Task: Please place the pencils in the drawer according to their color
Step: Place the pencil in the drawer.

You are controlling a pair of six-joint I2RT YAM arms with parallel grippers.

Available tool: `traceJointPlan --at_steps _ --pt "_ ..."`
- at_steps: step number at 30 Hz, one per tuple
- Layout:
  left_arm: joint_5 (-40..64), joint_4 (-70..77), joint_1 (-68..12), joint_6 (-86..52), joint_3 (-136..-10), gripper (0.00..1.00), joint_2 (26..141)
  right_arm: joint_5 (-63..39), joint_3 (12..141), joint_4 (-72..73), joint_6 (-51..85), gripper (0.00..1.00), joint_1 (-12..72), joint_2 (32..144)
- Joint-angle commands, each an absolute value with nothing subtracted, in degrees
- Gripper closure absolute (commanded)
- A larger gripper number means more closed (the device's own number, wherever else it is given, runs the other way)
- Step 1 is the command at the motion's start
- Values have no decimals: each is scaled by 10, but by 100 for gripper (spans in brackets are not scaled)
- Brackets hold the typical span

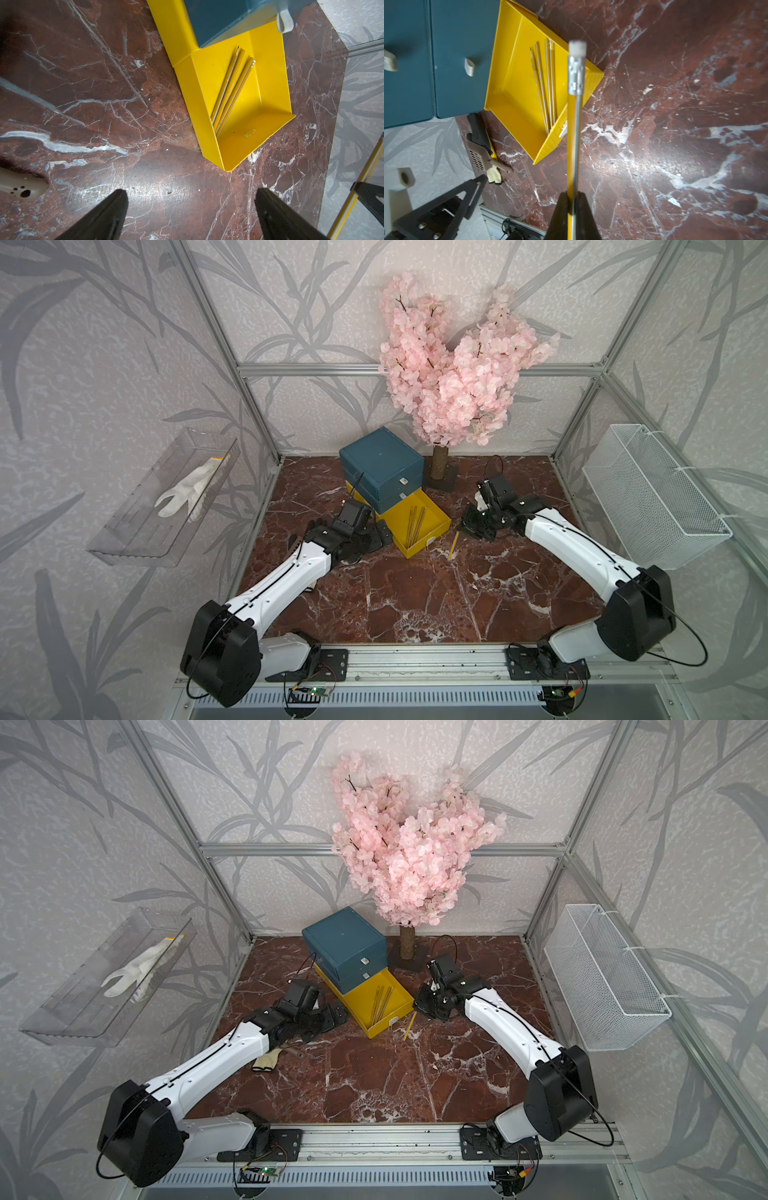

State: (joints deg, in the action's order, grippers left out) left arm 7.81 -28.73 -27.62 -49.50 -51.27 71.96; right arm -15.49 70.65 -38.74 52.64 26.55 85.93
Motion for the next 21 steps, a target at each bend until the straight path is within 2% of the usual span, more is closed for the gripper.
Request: traceJointPlan --at_steps 1,21 --pt "74 -294 -273 -486 -526 0 707 -176 734 -346 560 100 267 891" --pt "74 -307 -273 -478 -538 0 714 -110 902 -277 560 100 314 1108"
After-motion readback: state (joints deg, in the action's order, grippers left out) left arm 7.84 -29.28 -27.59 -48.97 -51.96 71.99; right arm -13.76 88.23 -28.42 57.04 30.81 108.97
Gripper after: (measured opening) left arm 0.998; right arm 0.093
